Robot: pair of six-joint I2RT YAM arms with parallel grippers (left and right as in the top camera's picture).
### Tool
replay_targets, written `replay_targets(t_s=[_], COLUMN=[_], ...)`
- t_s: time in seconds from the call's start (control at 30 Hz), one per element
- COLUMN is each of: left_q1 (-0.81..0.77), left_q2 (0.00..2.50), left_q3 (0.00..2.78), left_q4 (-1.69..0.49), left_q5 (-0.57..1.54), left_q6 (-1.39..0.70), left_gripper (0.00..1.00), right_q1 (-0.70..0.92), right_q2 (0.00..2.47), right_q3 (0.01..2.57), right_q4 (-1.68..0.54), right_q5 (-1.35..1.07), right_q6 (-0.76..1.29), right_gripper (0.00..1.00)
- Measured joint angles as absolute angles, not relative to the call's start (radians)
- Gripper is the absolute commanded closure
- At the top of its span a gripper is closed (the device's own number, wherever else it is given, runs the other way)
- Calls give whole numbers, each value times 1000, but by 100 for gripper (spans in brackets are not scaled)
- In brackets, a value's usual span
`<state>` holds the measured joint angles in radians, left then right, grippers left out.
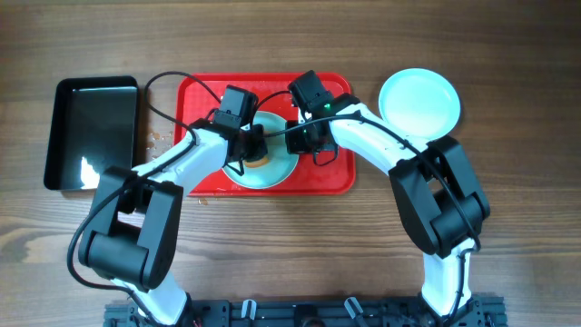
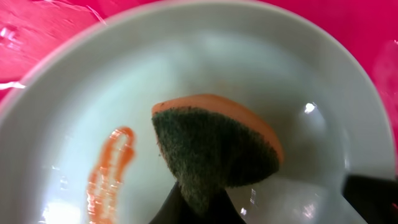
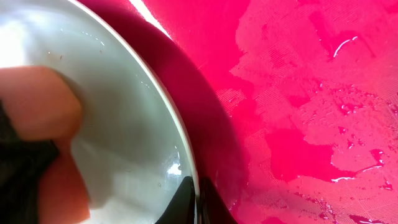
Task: Clean dirty plates on tray and stack at the side
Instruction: 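Scrub the last plate with the sponge in the left gripper, right holding rim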
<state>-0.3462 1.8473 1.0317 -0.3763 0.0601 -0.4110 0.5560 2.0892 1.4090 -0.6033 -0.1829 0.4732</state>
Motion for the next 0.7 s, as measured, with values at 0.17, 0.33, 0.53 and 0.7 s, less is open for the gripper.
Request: replay_targets(t_s=[0.17, 0.33, 0.53, 0.7], left_q1=[-349, -355, -360, -350], left_q2=[1843, 1838, 1795, 1673], left_q3=[1031, 1024, 995, 972], left_q4=[-397, -414, -437, -446], left_q5=[-109, -268, -276, -237], left_q6=[-416, -425, -424, -425], left_gripper=[84, 79, 75, 72], right_q1=[556, 556, 559, 560], right_q2=[2089, 2089, 2090, 2090], right_q3=[1409, 1409, 1409, 1409], right_q4=[-603, -603, -599, -599], right_q5=[-183, -183, -187, -187], right_q6=[473, 473, 473, 473], right_gripper=[95, 96, 96, 96])
